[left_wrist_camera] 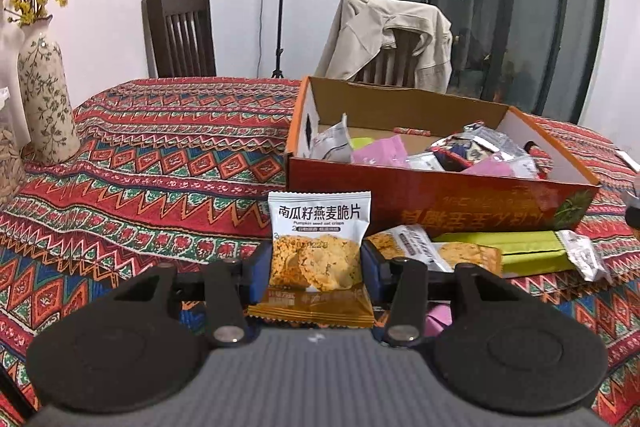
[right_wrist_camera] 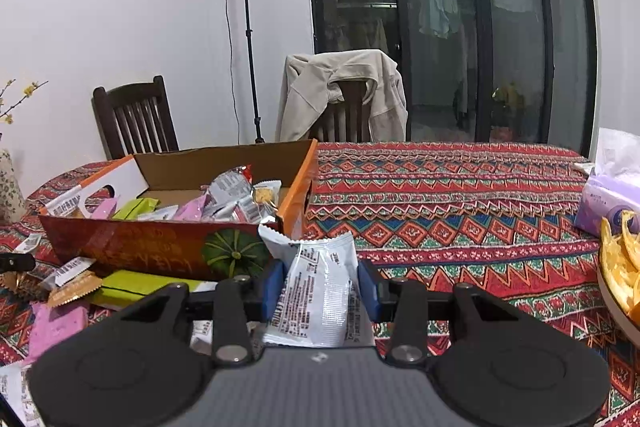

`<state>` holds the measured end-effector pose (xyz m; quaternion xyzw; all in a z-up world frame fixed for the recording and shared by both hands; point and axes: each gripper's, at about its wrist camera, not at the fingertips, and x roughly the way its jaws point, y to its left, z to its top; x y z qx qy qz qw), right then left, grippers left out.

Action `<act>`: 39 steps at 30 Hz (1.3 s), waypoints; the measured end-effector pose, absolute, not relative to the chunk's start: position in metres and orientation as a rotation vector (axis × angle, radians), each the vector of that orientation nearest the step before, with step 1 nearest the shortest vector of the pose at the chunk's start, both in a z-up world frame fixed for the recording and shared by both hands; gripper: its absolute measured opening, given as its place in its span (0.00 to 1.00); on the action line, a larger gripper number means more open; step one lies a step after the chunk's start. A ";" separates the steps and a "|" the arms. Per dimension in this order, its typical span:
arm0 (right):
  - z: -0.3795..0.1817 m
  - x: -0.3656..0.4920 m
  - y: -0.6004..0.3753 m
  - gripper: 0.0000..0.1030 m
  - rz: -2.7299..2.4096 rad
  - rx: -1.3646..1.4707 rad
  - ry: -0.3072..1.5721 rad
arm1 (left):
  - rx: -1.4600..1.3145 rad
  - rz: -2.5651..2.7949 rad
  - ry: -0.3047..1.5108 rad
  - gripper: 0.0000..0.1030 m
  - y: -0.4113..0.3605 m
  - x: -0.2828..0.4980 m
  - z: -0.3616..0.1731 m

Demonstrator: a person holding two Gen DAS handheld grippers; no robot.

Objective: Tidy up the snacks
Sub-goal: 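Carry both packets over the cardboard box and open both tools to drop them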

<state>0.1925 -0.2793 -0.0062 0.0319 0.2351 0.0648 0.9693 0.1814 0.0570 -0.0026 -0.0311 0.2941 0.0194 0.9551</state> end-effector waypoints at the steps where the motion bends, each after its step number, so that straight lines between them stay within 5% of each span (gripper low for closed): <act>1: -0.004 0.192 -0.279 0.39 0.133 0.064 0.473 | -0.062 0.035 0.593 0.45 0.056 0.180 0.000; 21: 0.053 0.211 -0.235 0.39 0.218 0.030 0.401 | 0.032 -0.034 0.477 0.45 0.003 0.207 0.069; 39: 0.046 0.289 -0.187 0.39 0.222 0.072 0.418 | -0.020 0.048 0.467 0.45 -0.018 0.295 0.047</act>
